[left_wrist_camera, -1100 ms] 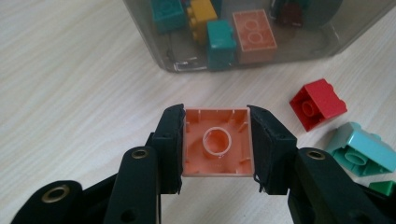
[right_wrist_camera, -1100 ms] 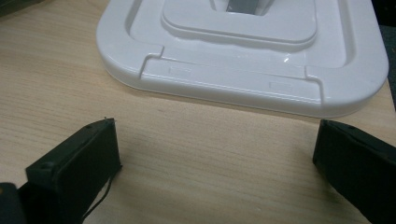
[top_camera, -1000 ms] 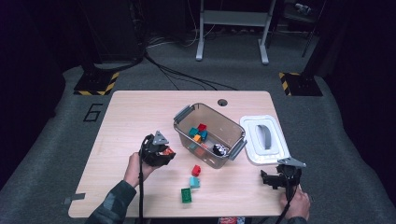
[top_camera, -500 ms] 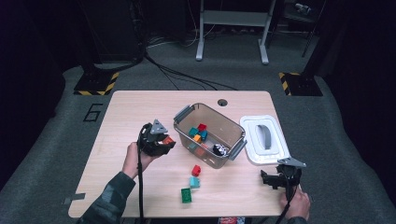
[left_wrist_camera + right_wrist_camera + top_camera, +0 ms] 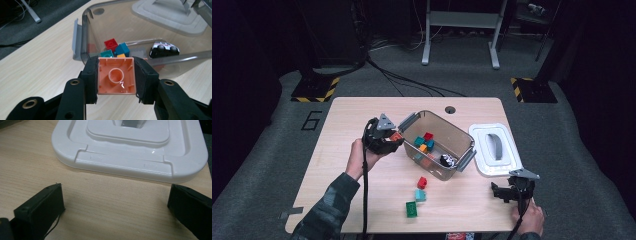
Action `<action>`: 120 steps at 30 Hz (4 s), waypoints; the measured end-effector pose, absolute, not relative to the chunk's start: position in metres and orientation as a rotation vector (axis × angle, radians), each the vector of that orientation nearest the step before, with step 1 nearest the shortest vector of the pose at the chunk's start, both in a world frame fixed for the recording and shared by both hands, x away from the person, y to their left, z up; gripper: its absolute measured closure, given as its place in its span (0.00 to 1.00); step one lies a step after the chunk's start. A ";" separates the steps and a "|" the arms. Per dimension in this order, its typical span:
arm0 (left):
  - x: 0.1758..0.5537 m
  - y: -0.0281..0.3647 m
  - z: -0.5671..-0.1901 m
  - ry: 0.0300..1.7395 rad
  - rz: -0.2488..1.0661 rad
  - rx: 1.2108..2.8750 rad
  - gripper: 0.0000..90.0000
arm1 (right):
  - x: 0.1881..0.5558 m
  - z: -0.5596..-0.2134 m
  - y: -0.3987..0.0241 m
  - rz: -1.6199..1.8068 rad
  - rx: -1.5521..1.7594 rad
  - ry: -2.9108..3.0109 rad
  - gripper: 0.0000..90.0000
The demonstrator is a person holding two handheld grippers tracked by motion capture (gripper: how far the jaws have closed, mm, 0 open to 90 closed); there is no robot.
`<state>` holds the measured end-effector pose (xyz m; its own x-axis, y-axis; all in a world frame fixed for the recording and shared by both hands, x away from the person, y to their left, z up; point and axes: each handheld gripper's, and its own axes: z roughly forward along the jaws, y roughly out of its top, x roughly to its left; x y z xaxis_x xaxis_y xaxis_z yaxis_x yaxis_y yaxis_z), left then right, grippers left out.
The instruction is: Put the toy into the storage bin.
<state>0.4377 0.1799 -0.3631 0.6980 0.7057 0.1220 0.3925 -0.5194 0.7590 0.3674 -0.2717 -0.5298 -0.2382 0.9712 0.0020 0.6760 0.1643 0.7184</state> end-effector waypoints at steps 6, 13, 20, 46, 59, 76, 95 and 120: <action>0.447 0.172 -0.358 0.832 0.552 2.159 0.66 | 0.367 -0.530 -0.272 0.842 1.556 1.982 0.00; 0.458 0.162 -0.355 0.823 0.554 2.168 0.66 | 0.367 -0.530 -0.272 0.842 1.555 1.982 0.00; 0.468 0.151 -0.360 0.828 0.533 2.178 0.66 | 0.367 -0.530 -0.272 0.842 1.556 1.982 0.00; 0.485 0.136 -0.392 0.897 0.433 2.268 0.65 | 0.367 -0.530 -0.272 0.841 1.556 1.982 0.00; 0.479 0.141 -0.385 0.910 0.450 2.262 0.41 | 0.367 -0.530 -0.272 0.842 1.556 1.982 0.00; 0.434 0.163 -0.374 0.840 0.526 2.225 0.11 | 0.367 -0.530 -0.272 0.842 1.556 1.982 0.00; 0.391 0.175 -0.421 0.859 0.467 2.278 0.02 | 0.367 -0.530 -0.272 0.842 1.556 1.982 0.00; 0.338 0.158 -0.495 0.874 0.257 2.375 0.02 | 0.367 -0.530 -0.272 0.841 1.556 1.982 0.00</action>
